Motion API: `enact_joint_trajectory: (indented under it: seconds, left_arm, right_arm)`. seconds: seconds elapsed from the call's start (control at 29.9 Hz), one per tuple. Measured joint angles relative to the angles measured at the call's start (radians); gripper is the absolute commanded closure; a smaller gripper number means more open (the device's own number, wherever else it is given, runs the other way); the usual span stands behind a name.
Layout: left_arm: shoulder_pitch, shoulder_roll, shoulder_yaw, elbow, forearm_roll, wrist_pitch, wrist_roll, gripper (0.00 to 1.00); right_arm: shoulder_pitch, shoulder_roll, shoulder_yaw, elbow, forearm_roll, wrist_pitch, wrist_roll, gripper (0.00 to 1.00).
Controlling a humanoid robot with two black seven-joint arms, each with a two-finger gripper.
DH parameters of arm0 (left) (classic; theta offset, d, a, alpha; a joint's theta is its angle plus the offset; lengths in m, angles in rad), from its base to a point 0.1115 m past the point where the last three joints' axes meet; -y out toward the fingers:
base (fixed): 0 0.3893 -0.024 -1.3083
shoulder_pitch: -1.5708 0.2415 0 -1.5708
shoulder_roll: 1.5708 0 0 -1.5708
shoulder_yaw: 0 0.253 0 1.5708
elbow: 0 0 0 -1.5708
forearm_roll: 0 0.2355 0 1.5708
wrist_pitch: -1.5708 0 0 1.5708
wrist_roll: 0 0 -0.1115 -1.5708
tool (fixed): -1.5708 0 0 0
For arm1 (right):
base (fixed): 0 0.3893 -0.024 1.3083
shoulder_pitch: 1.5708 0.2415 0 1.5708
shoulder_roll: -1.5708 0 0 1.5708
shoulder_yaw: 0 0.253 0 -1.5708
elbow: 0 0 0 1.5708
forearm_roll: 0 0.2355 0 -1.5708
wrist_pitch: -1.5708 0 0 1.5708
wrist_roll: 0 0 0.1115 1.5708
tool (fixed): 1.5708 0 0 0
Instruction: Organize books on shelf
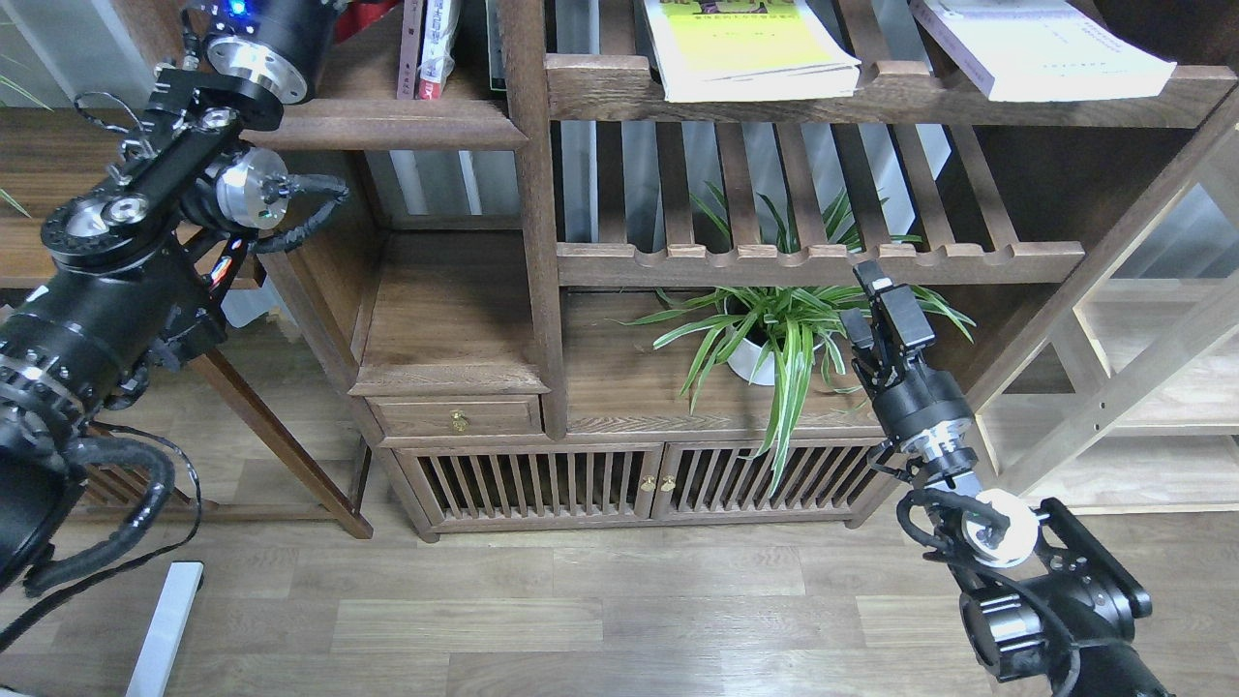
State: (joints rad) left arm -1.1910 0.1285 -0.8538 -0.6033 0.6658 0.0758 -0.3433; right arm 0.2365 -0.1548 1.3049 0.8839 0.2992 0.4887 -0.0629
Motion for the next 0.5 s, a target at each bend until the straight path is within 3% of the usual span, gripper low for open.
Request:
enact_joint_trajectory:
  seconds: [0.5]
  left_arm:
    - [0.000, 0.010, 0.030, 0.008, -0.002, -0.004, -0.008, 0.99]
  right_arm:
    - [-0.002, -0.003, 0.003, 0.000, 0.000, 0.000, 0.000, 0.02]
